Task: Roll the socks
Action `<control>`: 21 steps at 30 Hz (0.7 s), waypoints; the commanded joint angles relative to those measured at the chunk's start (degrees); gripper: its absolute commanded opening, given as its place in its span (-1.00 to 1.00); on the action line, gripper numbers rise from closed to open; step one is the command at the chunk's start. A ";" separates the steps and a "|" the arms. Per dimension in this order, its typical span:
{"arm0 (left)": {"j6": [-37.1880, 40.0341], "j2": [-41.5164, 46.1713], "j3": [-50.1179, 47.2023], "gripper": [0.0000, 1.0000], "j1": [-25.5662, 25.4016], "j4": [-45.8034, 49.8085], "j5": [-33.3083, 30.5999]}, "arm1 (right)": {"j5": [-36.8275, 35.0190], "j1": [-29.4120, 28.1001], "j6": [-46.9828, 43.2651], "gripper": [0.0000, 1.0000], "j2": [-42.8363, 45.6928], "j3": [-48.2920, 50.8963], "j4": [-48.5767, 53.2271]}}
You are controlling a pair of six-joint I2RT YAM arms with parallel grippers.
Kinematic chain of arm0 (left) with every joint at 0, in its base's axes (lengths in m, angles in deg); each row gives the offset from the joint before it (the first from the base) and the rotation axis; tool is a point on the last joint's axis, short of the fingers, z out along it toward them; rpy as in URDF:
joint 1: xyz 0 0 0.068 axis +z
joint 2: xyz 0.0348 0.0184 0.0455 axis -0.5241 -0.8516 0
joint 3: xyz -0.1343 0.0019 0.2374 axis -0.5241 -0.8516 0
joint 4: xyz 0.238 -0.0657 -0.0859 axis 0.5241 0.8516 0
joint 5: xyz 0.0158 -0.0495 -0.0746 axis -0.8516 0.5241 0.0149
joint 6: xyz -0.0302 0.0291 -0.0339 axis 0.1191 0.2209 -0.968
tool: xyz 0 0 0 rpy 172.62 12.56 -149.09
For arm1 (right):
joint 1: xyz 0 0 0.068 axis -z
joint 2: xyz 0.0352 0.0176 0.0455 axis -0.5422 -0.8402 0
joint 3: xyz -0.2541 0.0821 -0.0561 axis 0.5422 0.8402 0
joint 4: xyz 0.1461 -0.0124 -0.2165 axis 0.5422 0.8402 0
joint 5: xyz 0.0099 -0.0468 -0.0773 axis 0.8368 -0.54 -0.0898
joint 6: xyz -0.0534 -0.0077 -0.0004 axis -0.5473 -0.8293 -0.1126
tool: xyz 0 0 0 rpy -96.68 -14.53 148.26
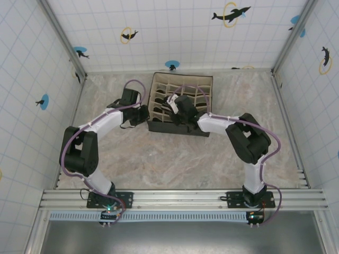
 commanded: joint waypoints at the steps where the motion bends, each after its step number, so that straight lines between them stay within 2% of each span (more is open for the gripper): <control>1: -3.00 -0.14 0.14 -1.00 0.24 2.95 -2.07 | -1.89 -0.60 -1.68 -1.00 4.68 3.38 -1.19; 11: -6.11 -1.55 1.45 -1.00 0.27 6.82 -6.29 | -3.83 -2.34 -7.99 -1.00 8.10 6.00 3.46; 21: -7.02 -2.72 2.61 -1.00 0.31 8.43 -7.03 | -4.58 -2.32 -11.09 -1.00 6.20 7.10 10.21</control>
